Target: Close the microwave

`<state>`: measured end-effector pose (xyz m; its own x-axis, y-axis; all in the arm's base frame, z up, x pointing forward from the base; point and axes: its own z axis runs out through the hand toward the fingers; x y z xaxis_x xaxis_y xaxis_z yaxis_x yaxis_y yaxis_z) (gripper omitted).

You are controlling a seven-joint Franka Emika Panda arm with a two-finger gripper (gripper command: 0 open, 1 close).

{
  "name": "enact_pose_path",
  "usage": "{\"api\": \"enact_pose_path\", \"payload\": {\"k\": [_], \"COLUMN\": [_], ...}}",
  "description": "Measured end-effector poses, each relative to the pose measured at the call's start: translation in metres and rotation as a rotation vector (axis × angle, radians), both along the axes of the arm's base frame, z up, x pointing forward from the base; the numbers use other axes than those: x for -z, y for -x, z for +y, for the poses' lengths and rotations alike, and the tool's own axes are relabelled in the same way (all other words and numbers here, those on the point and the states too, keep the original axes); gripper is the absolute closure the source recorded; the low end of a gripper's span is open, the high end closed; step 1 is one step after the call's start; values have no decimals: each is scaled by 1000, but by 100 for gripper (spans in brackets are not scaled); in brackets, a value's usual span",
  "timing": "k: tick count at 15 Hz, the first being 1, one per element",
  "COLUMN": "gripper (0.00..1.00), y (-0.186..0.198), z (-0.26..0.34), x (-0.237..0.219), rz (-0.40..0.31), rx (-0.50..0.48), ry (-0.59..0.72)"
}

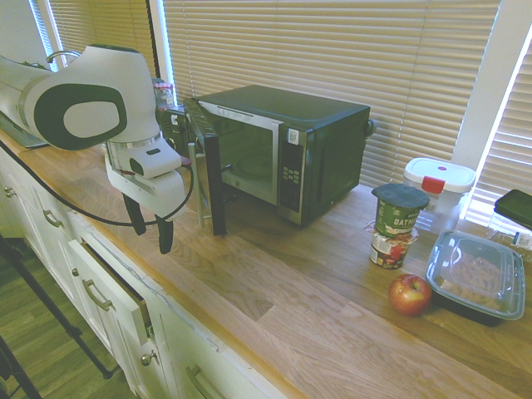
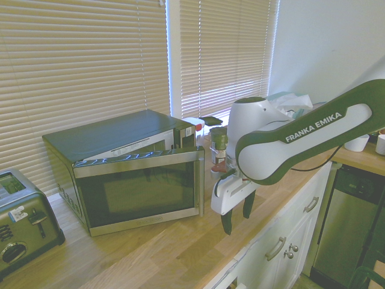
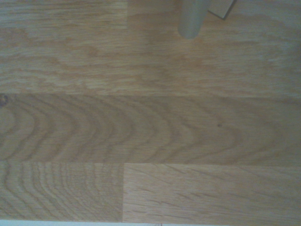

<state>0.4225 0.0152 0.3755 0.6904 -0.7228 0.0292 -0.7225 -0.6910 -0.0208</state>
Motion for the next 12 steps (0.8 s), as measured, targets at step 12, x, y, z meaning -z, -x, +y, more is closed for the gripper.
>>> {"api": "enact_pose_path", "payload": {"k": [12], "gripper": [0], "y": [3], "z": [63], "x": [-30], "rz": [-52], "rx": [-74], "ry": [37]}}
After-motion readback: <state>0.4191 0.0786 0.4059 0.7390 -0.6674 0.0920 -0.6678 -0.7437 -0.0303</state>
